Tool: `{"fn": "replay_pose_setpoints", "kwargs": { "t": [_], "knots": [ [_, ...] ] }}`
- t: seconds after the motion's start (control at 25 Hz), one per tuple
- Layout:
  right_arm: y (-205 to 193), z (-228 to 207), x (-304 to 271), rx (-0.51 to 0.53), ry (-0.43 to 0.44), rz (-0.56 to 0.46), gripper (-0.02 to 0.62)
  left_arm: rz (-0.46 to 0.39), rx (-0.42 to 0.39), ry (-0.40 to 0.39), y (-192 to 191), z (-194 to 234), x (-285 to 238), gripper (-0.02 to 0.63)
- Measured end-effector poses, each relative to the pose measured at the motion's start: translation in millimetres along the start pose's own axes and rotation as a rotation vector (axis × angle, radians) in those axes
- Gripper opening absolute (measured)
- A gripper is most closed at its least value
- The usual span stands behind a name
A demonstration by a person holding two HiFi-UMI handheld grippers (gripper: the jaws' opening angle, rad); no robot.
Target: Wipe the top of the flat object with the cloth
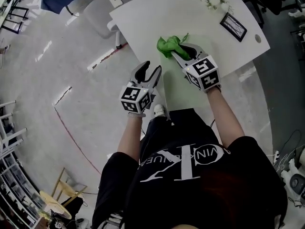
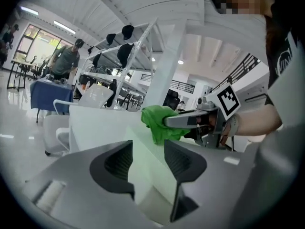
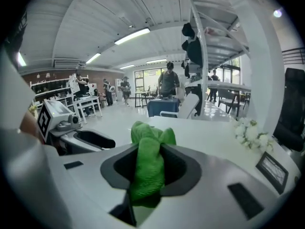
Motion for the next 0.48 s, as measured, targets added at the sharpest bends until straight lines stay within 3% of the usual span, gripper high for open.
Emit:
{"fn": "replay_pose_setpoints", "kwargs": {
  "t": [0.2, 0.32, 0.48],
  "knots": [
    [5, -5, -24, 0.031, 0.036, 0.026, 0.11, 0.066, 0.055, 0.019, -11, -2, -20, 0.222],
    [6, -3, -39, 0.067, 0.044, 0.059, 0.11, 0.093, 0.005, 0.046, -18, 0, -22, 0.221],
    [0, 2, -59, 0.102, 0.074, 0.14, 0.109, 0.116, -0.094, 0.025, -19, -4, -24, 0.189]
  ]
}}
Point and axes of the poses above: the fingertips, and each gripper's own axes: x backward along the fingers, z to its left, y out of its top, the point moved 1 cm from there along x, backward along the fingers, and after that the axes turned 2 degrees about y, right-handed, at the moved point
